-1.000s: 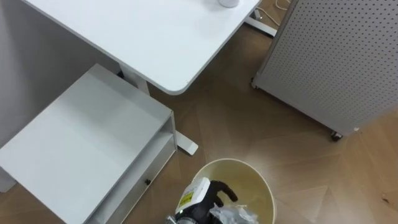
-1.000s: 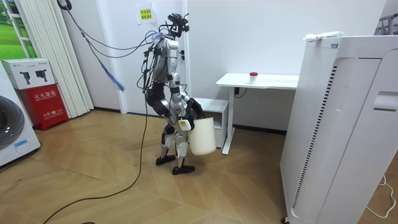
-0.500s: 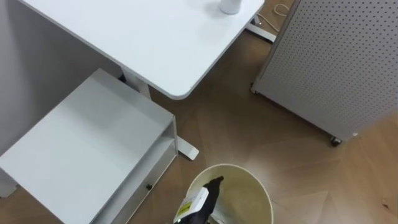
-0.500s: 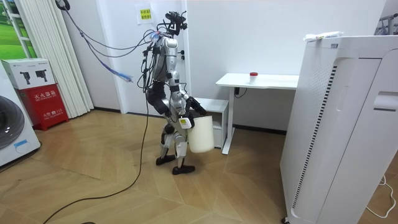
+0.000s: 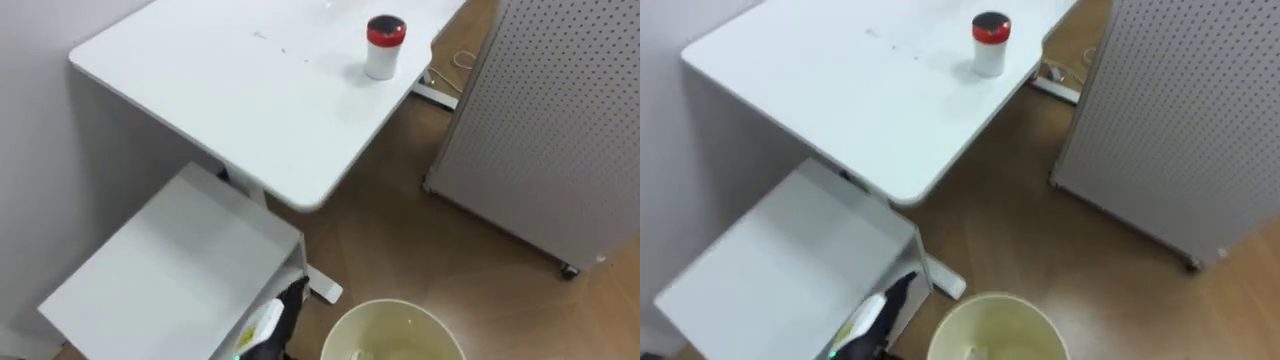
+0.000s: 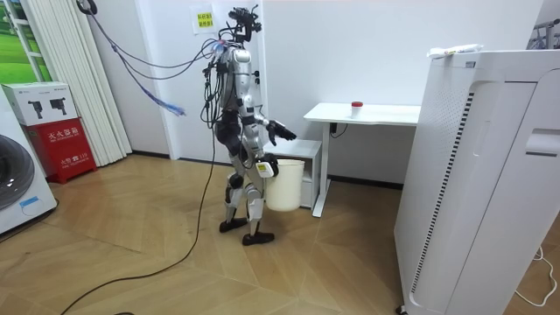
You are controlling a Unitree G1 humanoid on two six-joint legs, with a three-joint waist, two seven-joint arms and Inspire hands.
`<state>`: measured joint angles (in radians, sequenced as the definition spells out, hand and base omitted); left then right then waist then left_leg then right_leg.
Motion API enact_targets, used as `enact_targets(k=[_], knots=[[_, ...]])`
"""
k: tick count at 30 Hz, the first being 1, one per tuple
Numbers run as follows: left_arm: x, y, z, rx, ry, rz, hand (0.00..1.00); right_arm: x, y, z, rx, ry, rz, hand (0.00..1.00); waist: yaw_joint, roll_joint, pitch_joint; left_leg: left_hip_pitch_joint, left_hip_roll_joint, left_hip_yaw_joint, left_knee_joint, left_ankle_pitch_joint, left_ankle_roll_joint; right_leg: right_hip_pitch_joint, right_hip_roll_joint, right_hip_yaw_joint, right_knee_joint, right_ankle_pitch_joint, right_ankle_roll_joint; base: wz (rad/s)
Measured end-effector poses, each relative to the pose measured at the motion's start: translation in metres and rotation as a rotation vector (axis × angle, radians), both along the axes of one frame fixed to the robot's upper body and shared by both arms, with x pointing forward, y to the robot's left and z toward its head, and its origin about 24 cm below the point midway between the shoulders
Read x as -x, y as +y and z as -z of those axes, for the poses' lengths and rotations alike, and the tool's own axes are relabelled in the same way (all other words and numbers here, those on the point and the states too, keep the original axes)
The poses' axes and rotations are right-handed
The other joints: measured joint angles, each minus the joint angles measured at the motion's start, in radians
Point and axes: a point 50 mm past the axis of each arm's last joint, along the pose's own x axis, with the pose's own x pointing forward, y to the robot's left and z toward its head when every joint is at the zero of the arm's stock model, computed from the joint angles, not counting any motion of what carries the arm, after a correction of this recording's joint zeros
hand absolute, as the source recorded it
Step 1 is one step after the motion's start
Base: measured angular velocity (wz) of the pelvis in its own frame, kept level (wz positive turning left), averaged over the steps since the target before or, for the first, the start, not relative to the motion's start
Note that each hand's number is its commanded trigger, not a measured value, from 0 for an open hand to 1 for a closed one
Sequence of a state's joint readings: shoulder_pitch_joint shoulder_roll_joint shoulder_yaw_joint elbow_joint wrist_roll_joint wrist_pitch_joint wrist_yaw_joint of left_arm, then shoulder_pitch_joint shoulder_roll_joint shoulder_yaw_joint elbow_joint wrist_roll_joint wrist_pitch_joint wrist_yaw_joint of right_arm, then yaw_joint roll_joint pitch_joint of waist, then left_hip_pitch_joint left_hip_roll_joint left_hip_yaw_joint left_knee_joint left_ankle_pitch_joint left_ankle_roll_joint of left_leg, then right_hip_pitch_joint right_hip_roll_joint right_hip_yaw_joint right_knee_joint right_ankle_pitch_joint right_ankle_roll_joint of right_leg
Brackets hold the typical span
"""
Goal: Pick garbage
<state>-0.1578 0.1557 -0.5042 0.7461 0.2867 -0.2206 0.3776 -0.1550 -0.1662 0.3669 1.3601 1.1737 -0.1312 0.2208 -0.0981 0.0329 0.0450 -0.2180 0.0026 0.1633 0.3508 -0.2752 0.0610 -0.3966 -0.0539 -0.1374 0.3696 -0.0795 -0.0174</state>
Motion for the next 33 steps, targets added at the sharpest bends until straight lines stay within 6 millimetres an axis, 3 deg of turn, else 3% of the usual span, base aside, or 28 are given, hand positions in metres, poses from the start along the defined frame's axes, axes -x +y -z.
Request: enact_targets(k=[2,9,15,18,21,26,30,33], knots=[[0.0,0.006,-0.005,0.017,-0.033,-0.027,0.0,0.005,-0.002,0.001,0.006,0.013,0.013,1.0,0.001,-0.003,-0.0031,0.036,-0.001,-0.002,-0.024,0.005,0.0,0.034,0.0,-0.002,-0.015,-0.001,0.002,0.02],[-0.005,0.022,-0.026,0.089,-0.181,-0.138,0.0,0.03,-0.01,0.006,0.015,0.052,0.111,1.0,0.008,-0.019,-0.0288,0.146,0.002,-0.001,-0.086,0.014,0.002,0.144,0.006,-0.004,-0.073,0.0,0.01,0.0],[-0.007,0.029,-0.039,0.118,-0.249,-0.183,0.0,0.04,-0.016,0.007,0.022,0.068,0.143,1.0,0.003,-0.021,-0.0295,0.198,-0.003,0.007,-0.116,0.015,0.004,0.178,0.014,0.002,-0.083,0.002,0.017,-0.07],[-0.008,0.032,-0.044,0.124,-0.275,-0.188,0.0,0.039,-0.015,0.007,0.021,0.071,0.139,1.0,0.026,-0.024,-0.0292,0.228,0.001,0.057,-0.13,0.015,0.004,0.181,0.02,0.009,-0.077,0.006,0.014,-0.39],[-0.011,0.041,-0.049,0.129,-0.299,-0.237,0.0,0.038,-0.013,0.007,0.028,0.075,0.101,1.0,0.027,-0.032,-0.0308,0.25,0.003,0.1,-0.136,0.015,0.004,0.185,0.024,0.007,-0.078,0.016,0.009,-0.42],[-0.012,0.051,-0.055,0.143,-0.332,-0.293,0.0,0.041,-0.011,0.008,0.032,0.085,0.072,1.0,0.036,-0.05,-0.0365,0.283,0.008,0.159,-0.165,0.014,0.004,0.189,0.027,-0.016,-0.083,0.036,-0.002,-0.39],[-0.013,0.046,-0.062,0.167,-0.364,-0.287,0.0,0.044,-0.01,0.009,0.027,0.091,0.074,1.0,0.04,-0.047,-0.0363,0.289,0.021,0.197,-0.171,0.007,-0.002,0.19,0.02,-0.074,-0.078,0.04,-0.017,-0.22],[-0.014,0.043,-0.068,0.188,-0.388,-0.278,0.0,0.047,-0.011,0.01,0.03,0.102,0.076,1.0,0.031,-0.043,-0.0343,0.307,0.035,0.204,-0.158,-0.005,-0.017,0.203,0.033,-0.084,-0.076,0.033,-0.028,-0.13]])
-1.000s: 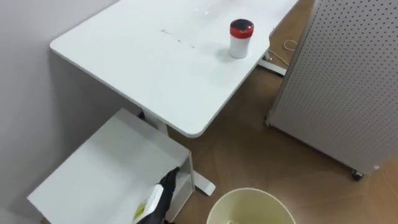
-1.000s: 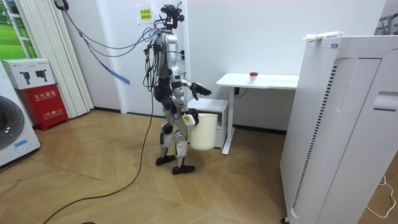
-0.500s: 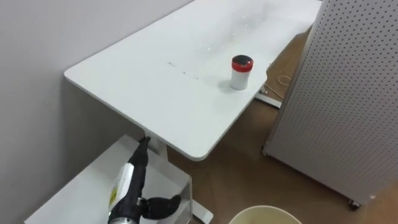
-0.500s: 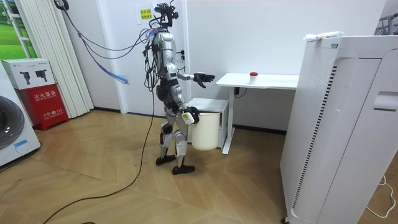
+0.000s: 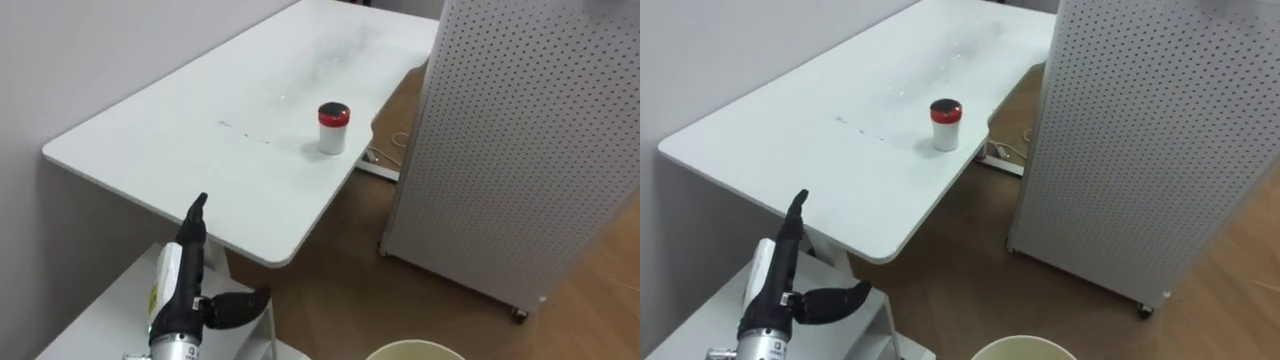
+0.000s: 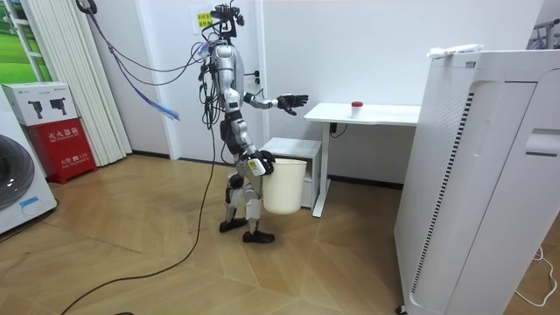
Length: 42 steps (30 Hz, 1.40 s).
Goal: Pick garbage
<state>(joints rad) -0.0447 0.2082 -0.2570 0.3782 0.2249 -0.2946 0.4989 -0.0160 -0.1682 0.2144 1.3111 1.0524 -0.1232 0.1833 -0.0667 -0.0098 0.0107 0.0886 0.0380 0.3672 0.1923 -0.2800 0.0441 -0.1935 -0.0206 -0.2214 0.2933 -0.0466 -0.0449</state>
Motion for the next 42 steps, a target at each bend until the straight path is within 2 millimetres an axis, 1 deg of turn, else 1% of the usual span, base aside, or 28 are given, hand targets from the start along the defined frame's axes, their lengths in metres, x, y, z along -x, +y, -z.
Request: enact_targets(k=[2,5,7,8,9,10,12,14,15,16,17,18,19,20,22,23,24,26,27,29,31,33,35,36,37,38,41,42], knots=[[-0.001,0.001,-0.002,0.002,-0.01,-0.004,0.0,-0.001,0.0,0.0,0.001,-0.001,-0.009,1.0,0.002,0.0,0.0003,0.014,0.01,0.017,0.005,-0.006,-0.01,0.005,0.011,-0.003,0.003,-0.008,-0.012,-0.28],[0.001,0.002,-0.001,0.003,-0.003,-0.009,0.0,0.0,0.001,0.0,0.002,0.005,-0.031,1.0,0.007,0.001,0.0019,0.028,0.038,0.059,0.065,-0.043,-0.035,0.007,0.022,-0.059,0.046,-0.052,-0.043,-0.41],[0.003,0.005,0.003,0.007,0.02,-0.019,0.0,0.001,0.002,0.001,0.0,0.012,-0.041,1.0,0.01,-0.012,0.0084,-0.013,0.079,0.066,0.268,-0.076,-0.06,0.006,0.015,-0.048,0.109,-0.121,-0.065,-0.45],[0.004,0.005,0.004,0.02,0.026,-0.021,0.0,0.001,0.002,0.001,0.001,0.012,-0.04,1.0,0.008,-0.013,0.0098,-0.039,0.093,0.06,0.349,-0.075,-0.061,0.008,0.017,-0.034,0.121,-0.137,-0.063,-0.32],[0.003,0.002,0.004,0.055,0.032,-0.023,0.0,0.002,-0.001,0.0,0.007,0.016,-0.037,1.0,-0.001,-0.005,0.0116,-0.105,0.127,0.024,0.518,-0.056,-0.061,0.017,0.03,-0.021,0.14,-0.159,-0.065,-0.17],[0.003,0.0,0.004,0.082,0.034,-0.029,0.0,0.003,-0.004,0.0,0.015,0.017,-0.041,1.0,-0.011,0.002,0.0152,-0.175,0.146,-0.041,0.662,-0.005,-0.059,0.026,0.038,-0.007,0.164,-0.175,-0.079,-0.18],[0.003,-0.005,0.006,0.128,0.04,-0.035,0.0,0.004,-0.009,-0.001,0.031,0.023,-0.037,1.0,-0.01,0.003,0.0168,-0.248,0.142,-0.118,0.752,0.004,-0.062,0.032,0.049,0.019,0.194,-0.201,-0.09,-0.38],[0.003,-0.005,0.006,0.159,0.044,-0.043,0.0,0.005,-0.01,-0.001,0.038,0.031,-0.031,1.0,-0.004,0.001,0.0177,-0.311,0.13,-0.142,0.729,0.001,-0.058,0.045,0.056,0.045,0.195,-0.213,-0.097,-0.53],[0.003,-0.005,0.006,0.171,0.045,-0.047,0.0,0.006,-0.01,-0.001,0.043,0.039,-0.027,1.0,-0.006,-0.003,0.019,-0.356,0.108,-0.174,0.679,0.002,-0.059,0.058,0.058,0.064,0.189,-0.218,-0.093,-0.51],[0.003,-0.004,0.006,0.184,0.049,-0.051,0.0,0.009,-0.011,0.0,0.044,0.049,-0.024,1.0,-0.001,-0.009,0.0188,-0.381,0.085,-0.192,0.593,0.006,-0.063,0.07,0.059,0.091,0.184,-0.222,-0.09,-0.51],[0.004,-0.004,0.007,0.186,0.051,-0.052,0.0,0.011,-0.011,0.0,0.043,0.055,-0.018,1.0,0.006,-0.009,0.0173,-0.393,0.077,-0.198,0.542,0.01,-0.063,0.077,0.06,0.098,0.178,-0.224,-0.09,-0.61],[0.003,-0.004,0.006,0.186,0.046,-0.051,0.0,0.015,-0.012,0.001,0.048,0.07,-0.009,1.0,0.021,-0.011,0.0121,-0.411,0.057,-0.218,0.433,0.029,-0.079,0.084,0.063,0.12,0.174,-0.228,-0.09,-0.68],[0.003,-0.002,0.005,0.187,0.045,-0.055,0.0,0.019,-0.012,0.001,0.053,0.084,-0.011,1.0,0.032,-0.016,0.0074,-0.419,0.037,-0.238,0.311,0.074,-0.08,0.092,0.063,0.145,0.175,-0.235,-0.093,-0.71],[0.003,-0.001,0.005,0.187,0.043,-0.059,0.0,0.021,-0.012,0.002,0.055,0.092,-0.011,1.0,0.039,-0.017,0.0048,-0.42,0.032,-0.246,0.251,0.098,-0.079,0.096,0.065,0.159,0.176,-0.241,-0.089,-0.69],[0.005,0.007,0.006,0.178,0.04,-0.093,0.0,0.028,-0.014,0.002,0.063,0.116,-0.031,1.0,0.054,-0.023,0.0015,-0.405,0.002,-0.301,0.102,0.223,-0.075,0.124,0.071,0.213,0.18,-0.267,-0.071,-0.65],[0.007,0.01,0.007,0.177,0.042,-0.107,0.0,0.029,-0.013,0.003,0.062,0.121,-0.037,1.0,0.054,-0.024,-0.0017,-0.397,-0.003,-0.308,0.09,0.252,-0.075,0.126,0.072,0.225,0.18,-0.273,-0.066,-0.58],[0.01,0.015,0.007,0.176,0.04,-0.132,0.0,0.03,-0.013,0.003,0.057,0.126,-0.04,1.0,0.053,-0.019,-0.0126,-0.377,-0.016,-0.318,0.077,0.291,-0.058,0.134,0.07,0.241,0.169,-0.284,-0.054,-0.48],[0.012,0.018,0.007,0.167,0.037,-0.141,0.0,0.032,-0.011,0.003,0.048,0.128,-0.039,1.0,0.056,-0.033,-0.0117,-0.361,-0.028,-0.315,0.093,0.32,-0.034,0.16,0.05,0.217,0.135,-0.292,-0.039,-0.39],[0.012,0.02,0.006,0.159,0.033,-0.14,0.0,0.031,-0.009,0.004,0.041,0.125,-0.039,1.0,0.059,-0.043,-0.0074,-0.359,-0.039,-0.313,0.109,0.3,-0.028,0.179,0.03,0.201,0.11,-0.292,-0.031,-0.22],[0.011,0.019,0.002,0.16,0.019,-0.132,0.0,0.03,-0.009,0.003,0.043,0.119,-0.043,1.0,0.064,-0.05,-0.0067,-0.363,-0.051,-0.313,0.141,0.26,-0.022,0.198,0.009,0.191,0.086,-0.298,-0.02,-0.16],[0.01,0.02,0.001,0.159,0.013,-0.128,0.0,0.029,-0.009,0.003,0.048,0.114,-0.058,1.0,0.074,-0.046,-0.0056,-0.362,-0.064,-0.313,0.19,0.205,-0.016,0.229,-0.007,0.19,0.066,-0.307,-0.003,-0.12],[0.01,0.022,0.0,0.158,0.01,-0.138,0.0,0.025,-0.008,0.002,0.047,0.096,-0.067,1.0,0.077,-0.039,-0.0046,-0.362,-0.07,-0.312,0.211,0.174,-0.01,0.233,-0.016,0.186,0.072,-0.311,0.004,-0.09],[0.01,0.026,-0.002,0.152,-0.001,-0.15,0.0,0.018,-0.006,0.001,0.041,0.067,-0.074,1.0,0.088,-0.037,-0.0016,-0.365,-0.074,-0.302,0.231,0.148,-0.004,0.228,-0.03,0.165,0.099,-0.32,0.02,-0.09],[0.01,0.027,-0.004,0.144,-0.011,-0.154,0.0,0.015,-0.005,0.0,0.038,0.051,-0.074,1.0,0.098,-0.035,-0.0008,-0.365,-0.082,-0.302,0.246,0.129,-0.001,0.228,-0.045,0.131,0.115,-0.327,0.031,0.0],[0.009,0.027,-0.008,0.139,-0.028,-0.151,0.0,0.013,-0.006,-0.001,0.039,0.039,-0.07,1.0,0.102,-0.033,-0.0006,-0.364,-0.087,-0.302,0.262,0.108,0.006,0.227,-0.059,0.093,0.143,-0.333,0.043,0.04],[0.008,0.027,-0.009,0.135,-0.036,-0.15,0.0,0.011,-0.006,-0.001,0.041,0.034,-0.071,1.0,0.102,-0.03,-0.0008,-0.362,-0.089,-0.302,0.269,0.099,0.011,0.227,-0.066,0.078,0.164,-0.334,0.044,0.13],[0.007,0.025,-0.019,0.11,-0.086,-0.148,0.0,0.006,-0.008,-0.003,0.048,0.02,-0.068,1.0,0.115,-0.032,0.0021,-0.327,-0.119,-0.292,0.262,0.071,0.037,0.166,-0.128,0.043,0.353,-0.328,0.059,0.07],[0.007,0.024,-0.021,0.092,-0.101,-0.143,0.0,0.007,-0.009,-0.003,0.05,0.021,-0.064,1.0,0.124,-0.03,0.0022,-0.31,-0.124,-0.288,0.261,0.059,0.047,0.144,-0.148,0.03,0.421,-0.305,0.094,-0.06]])
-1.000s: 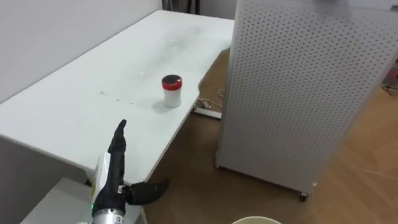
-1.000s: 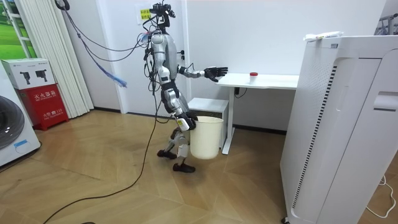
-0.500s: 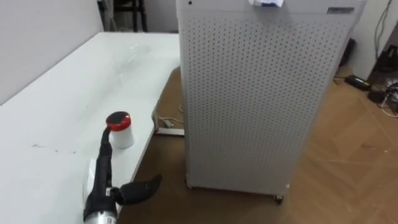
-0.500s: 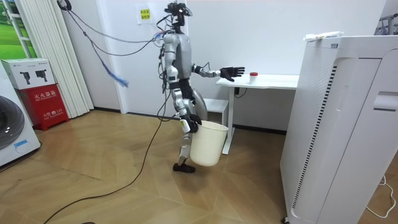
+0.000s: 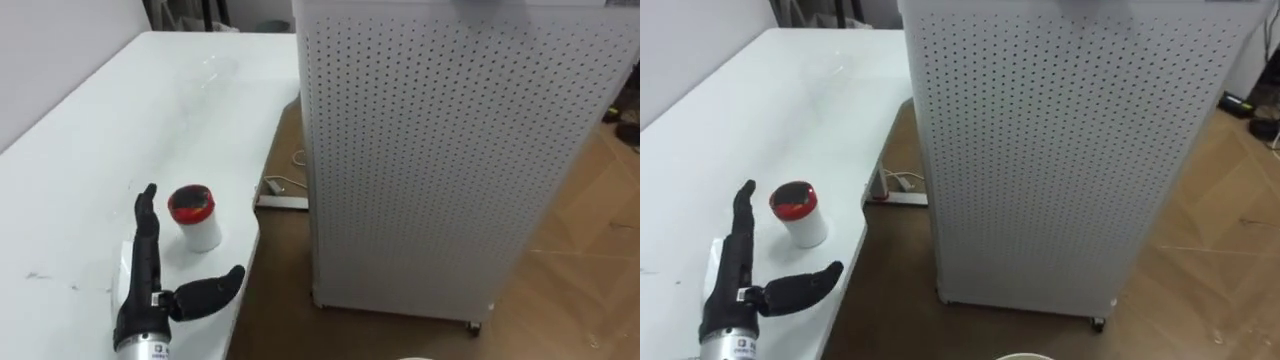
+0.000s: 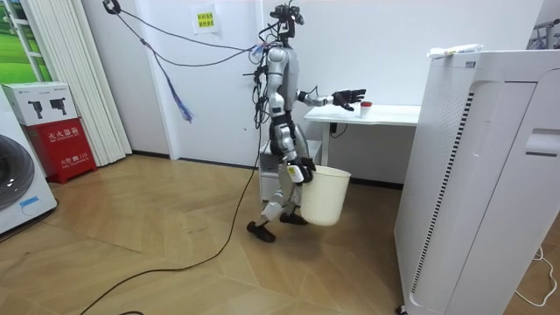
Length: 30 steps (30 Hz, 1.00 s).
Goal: Pick garbage
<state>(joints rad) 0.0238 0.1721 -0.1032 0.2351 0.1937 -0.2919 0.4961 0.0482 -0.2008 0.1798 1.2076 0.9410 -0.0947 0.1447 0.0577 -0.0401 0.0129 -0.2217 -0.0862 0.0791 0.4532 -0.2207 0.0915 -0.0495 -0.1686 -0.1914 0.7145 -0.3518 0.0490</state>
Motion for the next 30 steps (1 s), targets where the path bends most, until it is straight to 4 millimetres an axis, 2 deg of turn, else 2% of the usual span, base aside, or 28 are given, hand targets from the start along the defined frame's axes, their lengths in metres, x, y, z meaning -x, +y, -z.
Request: enact_targets(k=[1,2,4,5,6,7,8,10,13,17,23,27,30], knots=[[0.0,0.0,-0.002,-0.017,-0.011,-0.004,0.0,0.001,0.0,0.0,-0.002,0.001,0.004,1.0,0.008,0.012,0.0011,0.018,0.004,-0.015,-0.004,-0.011,0.006,-0.02,-0.002,-0.005,0.05,0.037,0.016,-0.04],[0.0,0.001,-0.003,-0.02,-0.017,-0.01,0.0,0.0,0.001,0.0,-0.004,0.001,0.004,1.0,0.008,0.016,0.0017,0.027,0.005,-0.029,-0.011,-0.012,0.006,-0.027,-0.001,-0.007,0.054,0.033,0.021,0.0],[0.0,0.002,-0.006,-0.014,-0.043,-0.042,0.0,-0.001,0.002,0.0,-0.007,-0.006,-0.009,1.0,0.005,0.022,0.0027,0.047,0.008,-0.066,-0.039,-0.011,0.007,-0.093,0.001,-0.004,-0.025,-0.011,0.019,0.12],[0.001,0.002,-0.006,-0.014,-0.045,-0.042,0.0,-0.001,0.002,0.0,-0.011,-0.007,-0.008,1.0,0.006,0.02,0.0022,0.054,0.008,-0.071,-0.044,-0.011,0.006,-0.103,0.0,0.0,-0.064,-0.011,0.018,0.29],[0.002,0.002,-0.005,-0.013,-0.046,-0.045,0.0,0.004,0.003,0.001,-0.014,0.004,-0.004,1.0,0.004,0.015,0.0023,0.072,0.007,-0.085,-0.048,-0.012,0.006,-0.114,0.0,0.007,-0.169,-0.002,0.017,0.3],[0.004,0.003,-0.005,-0.015,-0.048,-0.05,0.0,0.007,0.003,0.002,-0.014,0.016,0.0,1.0,0.002,0.007,0.005,0.09,0.006,-0.091,-0.057,-0.016,-0.001,-0.12,0.006,0.03,-0.265,0.096,0.016,0.35],[0.005,0.004,-0.004,-0.016,-0.044,-0.051,0.0,0.009,0.003,0.003,-0.012,0.021,0.002,1.0,0.0,0.01,0.0049,0.097,0.008,-0.102,-0.058,-0.019,-0.005,-0.119,0.01,0.037,-0.272,0.131,0.012,0.26],[0.011,0.004,-0.004,-0.036,-0.051,-0.05,0.0,0.012,0.001,0.004,-0.003,0.043,0.004,1.0,0.009,0.013,0.0009,0.118,0.029,-0.115,-0.082,-0.026,-0.019,-0.078,0.046,0.021,-0.328,0.146,0.001,0.13],[0.018,0.006,-0.005,-0.042,-0.064,-0.068,0.0,0.013,-0.001,0.003,0.008,0.041,-0.006,1.0,0.011,0.006,-0.0016,0.135,0.043,-0.122,-0.116,-0.022,-0.031,-0.051,0.064,0.008,-0.372,0.15,-0.006,0.08],[0.02,0.005,-0.007,-0.043,-0.074,-0.063,0.0,0.005,-0.001,0.002,0.021,0.025,-0.058,1.0,0.008,0.0,-0.0011,0.149,0.046,-0.128,-0.144,-0.018,-0.037,-0.037,0.069,0.0,-0.394,0.151,-0.007,0.02],[0.022,0.004,-0.004,-0.041,-0.058,-0.054,0.0,0.004,0.009,0.003,-0.003,0.02,-0.153,1.0,0.006,-0.027,-0.0015,0.19,0.05,-0.128,-0.172,-0.018,-0.037,0.006,0.076,-0.004,-0.432,0.152,-0.007,0.0],[0.027,0.003,0.001,-0.018,-0.027,-0.042,0.0,0.005,0.01,0.003,-0.018,0.012,-0.164,1.0,0.0,-0.031,-0.0001,0.223,0.058,-0.125,-0.191,-0.018,-0.038,0.06,0.09,-0.007,-0.496,0.175,-0.005,-0.02],[0.027,-0.001,0.002,-0.016,-0.023,-0.026,0.0,0.005,0.01,0.003,-0.02,0.011,-0.164,1.0,0.001,-0.03,0.001,0.236,0.058,-0.124,-0.203,-0.018,-0.037,0.071,0.091,-0.007,-0.501,0.176,-0.004,0.0]])
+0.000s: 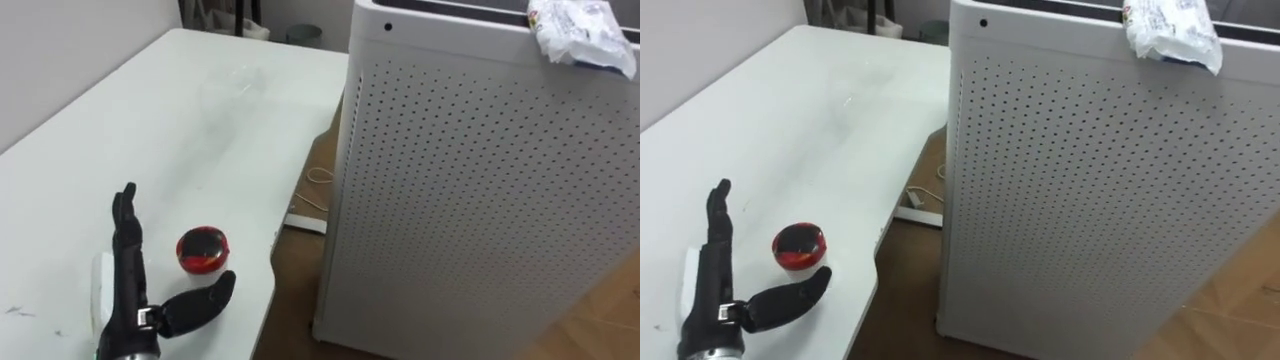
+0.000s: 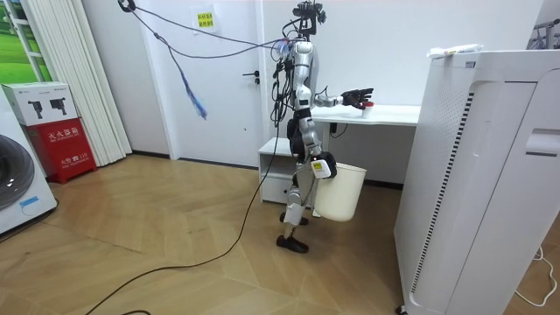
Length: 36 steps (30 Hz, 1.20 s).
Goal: Pick garbage
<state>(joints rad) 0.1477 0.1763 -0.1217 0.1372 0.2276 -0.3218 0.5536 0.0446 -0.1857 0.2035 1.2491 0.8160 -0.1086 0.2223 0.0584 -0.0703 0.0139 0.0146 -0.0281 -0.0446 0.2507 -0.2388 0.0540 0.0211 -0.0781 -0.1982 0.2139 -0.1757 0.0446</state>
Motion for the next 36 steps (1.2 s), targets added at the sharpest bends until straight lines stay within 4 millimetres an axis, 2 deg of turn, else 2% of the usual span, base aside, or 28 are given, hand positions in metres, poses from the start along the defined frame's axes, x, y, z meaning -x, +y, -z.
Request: enact_targets(k=[5,12,19,26,32,36], knots=[[0.0,-0.001,0.0,0.0,0.003,0.006,0.0,-0.002,0.0,0.0,0.0,-0.006,-0.002,1.0,-0.001,0.007,0.0031,0.002,0.004,0.001,-0.007,0.0,0.0,0.003,0.005,0.0,-0.011,0.006,-0.001,0.0],[0.004,0.001,0.005,0.02,0.029,0.002,0.0,-0.001,0.0,0.0,0.001,-0.004,-0.006,1.0,-0.003,0.011,0.0025,0.018,0.006,0.004,-0.015,0.001,-0.001,0.014,0.006,-0.009,-0.015,0.006,-0.001,0.0],[0.013,0.009,0.022,0.174,0.102,-0.067,0.0,0.002,-0.001,0.0,0.005,-0.003,-0.021,1.0,0.001,0.014,0.0006,0.021,0.007,0.004,-0.017,0.001,-0.001,0.015,0.007,-0.003,-0.017,0.006,-0.001,-0.01],[0.018,0.016,0.028,0.261,0.123,-0.117,0.0,0.004,-0.002,0.0,0.011,0.007,-0.017,1.0,0.013,0.017,-0.0016,0.032,0.009,0.012,-0.032,0.001,-0.002,0.014,0.009,0.006,-0.01,0.006,-0.001,-0.03],[0.021,0.022,0.031,0.34,0.129,-0.16,0.0,0.009,-0.002,0.001,0.007,0.033,-0.024,1.0,0.013,0.006,-0.0062,0.035,0.01,0.012,-0.03,0.001,-0.002,0.016,0.009,0.003,-0.01,0.006,-0.001,0.0],[0.022,0.025,0.032,0.36,0.12,-0.172,0.0,0.011,0.0,0.002,0.013,0.047,-0.066,1.0,0.005,-0.005,-0.0016,0.05,0.011,0.016,-0.031,0.001,-0.002,0.03,0.009,0.004,-0.011,0.006,-0.001,-0.01]])
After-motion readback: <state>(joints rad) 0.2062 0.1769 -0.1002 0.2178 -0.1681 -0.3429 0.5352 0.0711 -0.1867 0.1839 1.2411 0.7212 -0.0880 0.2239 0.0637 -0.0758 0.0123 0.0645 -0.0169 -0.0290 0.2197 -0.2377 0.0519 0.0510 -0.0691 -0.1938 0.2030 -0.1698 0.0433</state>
